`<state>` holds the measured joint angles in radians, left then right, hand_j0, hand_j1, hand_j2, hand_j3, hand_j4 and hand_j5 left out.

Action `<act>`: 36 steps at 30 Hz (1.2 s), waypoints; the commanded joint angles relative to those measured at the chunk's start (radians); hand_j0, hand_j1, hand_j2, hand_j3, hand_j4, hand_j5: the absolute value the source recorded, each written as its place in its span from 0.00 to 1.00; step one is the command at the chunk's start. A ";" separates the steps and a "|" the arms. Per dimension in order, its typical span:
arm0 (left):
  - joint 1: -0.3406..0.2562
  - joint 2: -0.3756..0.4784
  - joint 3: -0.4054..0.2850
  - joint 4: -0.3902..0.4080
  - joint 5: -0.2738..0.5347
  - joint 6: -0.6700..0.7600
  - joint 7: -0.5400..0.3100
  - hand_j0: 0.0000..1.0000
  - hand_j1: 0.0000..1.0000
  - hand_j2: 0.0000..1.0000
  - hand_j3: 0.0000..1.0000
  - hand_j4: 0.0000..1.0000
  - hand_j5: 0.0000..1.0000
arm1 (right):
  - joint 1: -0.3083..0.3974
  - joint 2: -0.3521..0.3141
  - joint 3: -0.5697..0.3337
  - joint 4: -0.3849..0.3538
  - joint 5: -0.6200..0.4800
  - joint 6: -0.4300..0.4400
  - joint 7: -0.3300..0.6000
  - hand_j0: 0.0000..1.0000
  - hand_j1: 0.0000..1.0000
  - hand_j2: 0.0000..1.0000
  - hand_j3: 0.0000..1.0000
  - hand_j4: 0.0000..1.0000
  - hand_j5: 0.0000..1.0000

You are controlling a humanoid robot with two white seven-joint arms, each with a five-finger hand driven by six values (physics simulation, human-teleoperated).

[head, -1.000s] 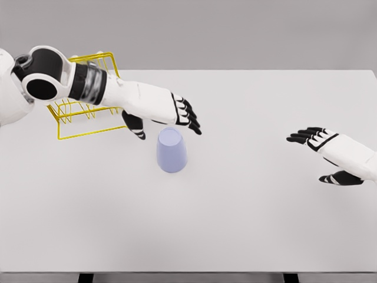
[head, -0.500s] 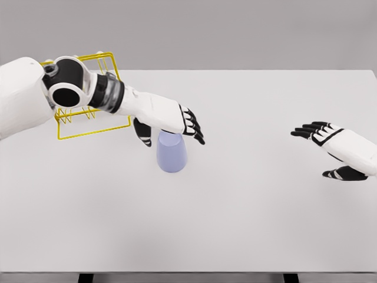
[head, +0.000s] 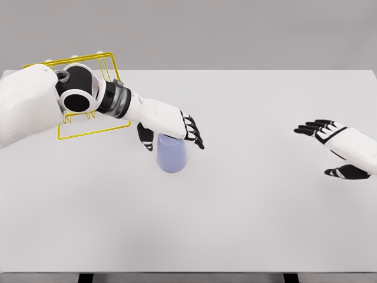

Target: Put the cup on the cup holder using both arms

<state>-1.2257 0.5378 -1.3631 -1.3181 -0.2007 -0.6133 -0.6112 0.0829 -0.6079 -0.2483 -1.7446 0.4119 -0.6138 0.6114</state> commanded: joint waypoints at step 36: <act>-0.032 0.106 0.042 -0.133 0.053 0.002 0.000 0.55 0.55 0.55 0.55 0.55 0.55 | -0.009 0.014 0.021 -0.003 -0.005 0.003 0.000 1.00 1.00 1.00 1.00 1.00 1.00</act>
<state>-1.2579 0.6287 -1.3307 -1.4379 -0.1572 -0.6132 -0.6119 0.0736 -0.5914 -0.2270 -1.7472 0.4136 -0.6138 0.6114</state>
